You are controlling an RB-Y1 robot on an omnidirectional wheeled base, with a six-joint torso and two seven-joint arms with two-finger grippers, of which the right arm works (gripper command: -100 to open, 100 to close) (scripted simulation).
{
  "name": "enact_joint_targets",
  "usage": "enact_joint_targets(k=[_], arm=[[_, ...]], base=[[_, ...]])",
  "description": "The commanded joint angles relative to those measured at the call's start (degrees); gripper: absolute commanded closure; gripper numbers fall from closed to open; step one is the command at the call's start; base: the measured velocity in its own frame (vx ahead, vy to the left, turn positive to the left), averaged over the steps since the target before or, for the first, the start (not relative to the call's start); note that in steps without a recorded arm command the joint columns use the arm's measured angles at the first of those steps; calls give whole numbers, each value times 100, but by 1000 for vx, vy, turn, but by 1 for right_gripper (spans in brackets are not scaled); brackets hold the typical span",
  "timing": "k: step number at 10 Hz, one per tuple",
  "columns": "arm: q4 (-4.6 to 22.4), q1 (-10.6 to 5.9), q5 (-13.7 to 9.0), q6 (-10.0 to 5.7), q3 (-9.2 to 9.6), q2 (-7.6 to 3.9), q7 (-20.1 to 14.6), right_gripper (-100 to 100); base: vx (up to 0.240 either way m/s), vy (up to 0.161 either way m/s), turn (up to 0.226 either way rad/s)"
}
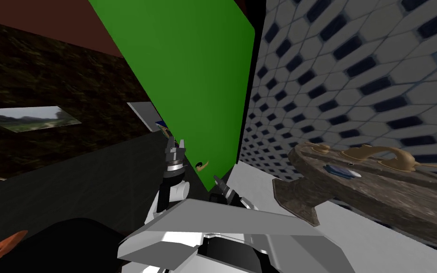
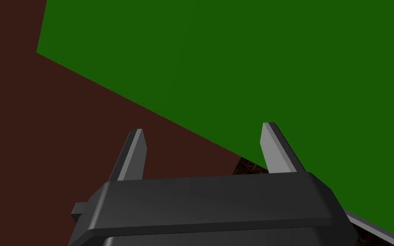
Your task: Push the door open
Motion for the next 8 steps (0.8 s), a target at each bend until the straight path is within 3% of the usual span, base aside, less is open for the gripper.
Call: enact_joint_targets(k=[1, 4, 5, 8], arm=[[95, -18, -25, 13, -158, 65, 60, -100], [181, -12, -78, 102, -512, 236, 199, -100], [183, -24, -68, 80, -441, 216, 167, -100], [235, -42, -65, 83, -507, 179, 207, -100]], base=[[-77, 159, -70], [-77, 137, -83], [-24, 64, -22], [92, 114, 25]])
